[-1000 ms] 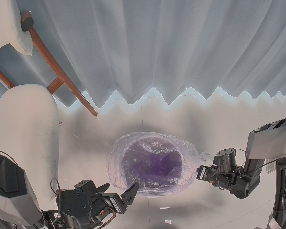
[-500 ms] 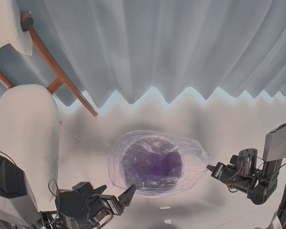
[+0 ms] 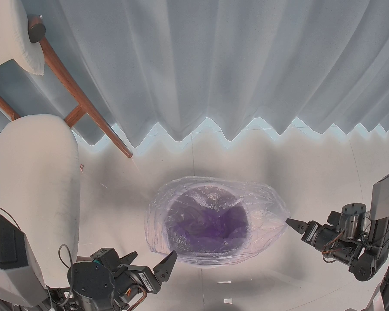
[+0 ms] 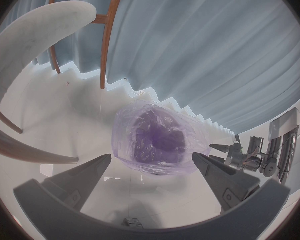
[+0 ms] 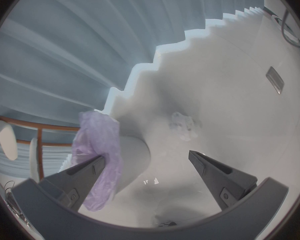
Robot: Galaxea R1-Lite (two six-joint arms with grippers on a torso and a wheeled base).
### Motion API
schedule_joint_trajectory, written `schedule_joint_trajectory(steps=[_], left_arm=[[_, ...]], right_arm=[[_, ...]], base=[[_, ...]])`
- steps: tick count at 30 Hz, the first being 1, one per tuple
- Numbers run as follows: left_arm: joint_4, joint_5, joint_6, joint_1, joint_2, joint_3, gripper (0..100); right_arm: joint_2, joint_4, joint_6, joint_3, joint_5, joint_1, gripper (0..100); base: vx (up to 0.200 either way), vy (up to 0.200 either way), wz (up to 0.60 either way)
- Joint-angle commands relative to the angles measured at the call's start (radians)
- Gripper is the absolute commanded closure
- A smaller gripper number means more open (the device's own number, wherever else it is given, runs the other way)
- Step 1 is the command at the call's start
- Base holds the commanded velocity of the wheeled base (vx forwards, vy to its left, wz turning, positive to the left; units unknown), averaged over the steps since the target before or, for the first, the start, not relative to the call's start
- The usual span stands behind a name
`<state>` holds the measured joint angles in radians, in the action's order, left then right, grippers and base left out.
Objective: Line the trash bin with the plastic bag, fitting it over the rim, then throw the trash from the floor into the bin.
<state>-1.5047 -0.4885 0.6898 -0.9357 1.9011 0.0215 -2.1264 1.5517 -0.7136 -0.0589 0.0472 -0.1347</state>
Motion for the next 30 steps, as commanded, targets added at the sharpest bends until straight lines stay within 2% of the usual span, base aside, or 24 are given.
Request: schedule_joint_trajectory(steps=[1, 4, 8, 9, 10, 12, 16, 18, 21, 24, 27, 29, 30], left_arm=[[0.0, -0.005, 0.002, 0.0, -0.025, -0.021, 0], [0.0, -0.005, -0.001, 0.0, -0.023, -0.021, 0], [0.0, -0.005, -0.004, -0.008, -0.019, -0.021, 0], [0.0, -0.005, -0.006, -0.008, -0.016, -0.021, 0], [0.0, -0.005, -0.006, -0.008, -0.016, -0.021, 0], [0.0, -0.007, -0.006, -0.008, -0.02, -0.021, 0], [0.0, -0.007, -0.006, -0.008, -0.023, -0.021, 0], [0.0, -0.008, -0.006, -0.008, -0.027, -0.021, 0], [-0.002, -0.025, -0.006, -0.008, -0.027, -0.021, 0], [-0.002, -0.036, -0.004, 0.003, -0.053, -0.021, 0], [-0.002, -0.036, -0.007, 0.014, -0.086, -0.021, 0], [-0.002, -0.036, -0.015, 0.035, -0.122, -0.021, 0], [-0.002, -0.036, -0.042, 0.069, -0.162, -0.021, 0]], right_arm=[[0.212, 0.008, 0.049, 0.016, 0.066, -0.068, 0], [0.233, -0.005, 0.069, 0.018, 0.068, -0.065, 0], [0.167, -0.127, 0.102, 0.059, 0.056, -0.033, 0], [0.169, -0.12, 0.095, 0.059, 0.052, -0.026, 0], [0.207, -0.059, 0.075, 0.051, 0.065, -0.023, 0], [0.226, -0.024, 0.068, 0.045, 0.097, -0.037, 0], [0.197, -0.027, 0.146, -0.001, 0.108, -0.114, 0], [0.126, -0.03, 0.223, -0.062, 0.057, -0.157, 0], [0.043, -0.045, 0.289, -0.14, 0.011, -0.184, 0], [0.013, -0.13, 0.358, -0.225, -0.007, -0.21, 0], [0.025, -0.223, 0.391, -0.305, -0.007, -0.229, 0], [0.048, -0.314, 0.404, -0.374, -0.009, -0.238, 0], [0.079, -0.436, 0.416, -0.447, -0.007, -0.24, 0]], base=[[0.0, 0.0, 0.0], [0.0, 0.0, 0.0], [0.0, 0.0, 0.0], [0.0, 0.0, 0.0], [0.0, 0.0, 0.0], [0.0, 0.0, 0.0], [0.0, 0.0, 0.0], [0.0, 0.0, 0.0], [0.0, 0.0, 0.0], [0.0, 0.0, 0.0], [0.0, 0.0, 0.0], [0.0, 0.0, 0.0], [0.0, 0.0, 0.0]])
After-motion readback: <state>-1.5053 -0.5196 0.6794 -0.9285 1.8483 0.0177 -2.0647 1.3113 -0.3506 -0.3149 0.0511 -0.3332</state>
